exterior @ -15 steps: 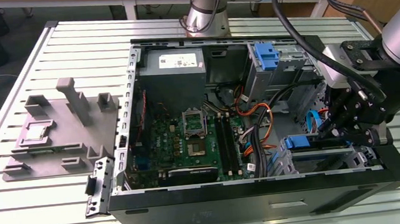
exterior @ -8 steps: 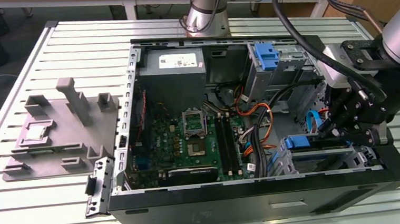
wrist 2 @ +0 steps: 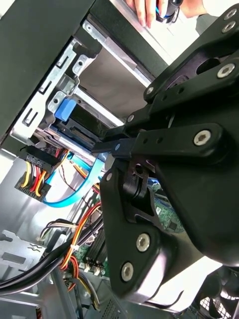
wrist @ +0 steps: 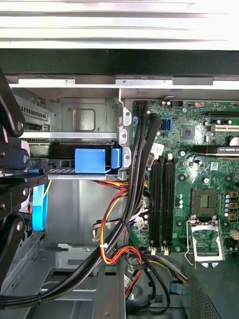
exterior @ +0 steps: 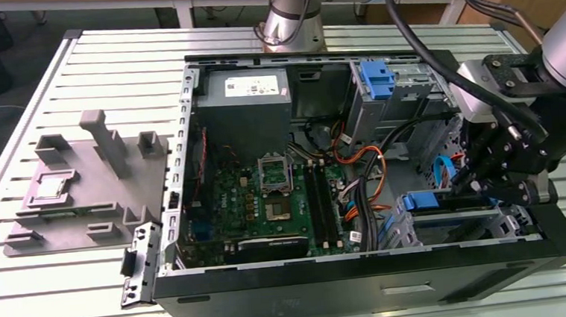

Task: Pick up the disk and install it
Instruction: 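Insert the first disk wire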

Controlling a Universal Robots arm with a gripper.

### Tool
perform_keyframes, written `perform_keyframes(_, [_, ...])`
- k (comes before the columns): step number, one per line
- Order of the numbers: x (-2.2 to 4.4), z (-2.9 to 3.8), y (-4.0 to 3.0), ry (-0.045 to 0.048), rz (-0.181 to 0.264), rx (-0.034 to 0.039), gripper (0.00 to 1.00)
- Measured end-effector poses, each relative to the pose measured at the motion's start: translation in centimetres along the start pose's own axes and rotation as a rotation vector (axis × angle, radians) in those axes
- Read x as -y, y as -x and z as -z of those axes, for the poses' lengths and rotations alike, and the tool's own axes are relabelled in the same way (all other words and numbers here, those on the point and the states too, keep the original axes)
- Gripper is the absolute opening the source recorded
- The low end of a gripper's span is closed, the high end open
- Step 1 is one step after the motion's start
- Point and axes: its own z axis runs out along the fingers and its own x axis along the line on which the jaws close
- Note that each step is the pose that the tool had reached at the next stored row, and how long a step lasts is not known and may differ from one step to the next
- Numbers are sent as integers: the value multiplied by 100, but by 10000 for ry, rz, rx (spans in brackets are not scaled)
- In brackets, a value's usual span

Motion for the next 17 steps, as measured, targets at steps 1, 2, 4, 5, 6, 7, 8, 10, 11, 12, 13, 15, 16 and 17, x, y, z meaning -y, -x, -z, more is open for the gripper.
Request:
perform_keyframes(1, [-3,0,-1,-15,7,10,16])
perform_keyframes(2, [-4,-2,-2,-21,13,14,16])
perform_keyframes(4, [-8,-6,-6,-28,25,16,16])
perform_keyframes(5, [-9,-9,-9,-33,35,17,16])
perform_keyframes(6, [-10,-9,-11,-36,44,15,16])
perform_keyframes(7, [-10,-10,-13,-38,51,15,16])
perform_keyframes(8, [-10,-10,-14,-39,58,15,16])
perform_keyframes(10, [-10,-12,-15,-42,77,16,16])
perform_keyframes(11, [-10,-13,-15,-42,86,18,16])
perform_keyframes(12, [-10,-12,-16,-43,95,16,16])
perform_keyframes(13, [-10,-12,-16,-43,102,16,16])
perform_keyframes(15, [-10,-12,-16,-42,109,16,16])
perform_keyframes(16, [-10,-13,-16,-42,112,16,16])
perform_keyframes(17, [-10,-17,-17,-42,116,17,16])
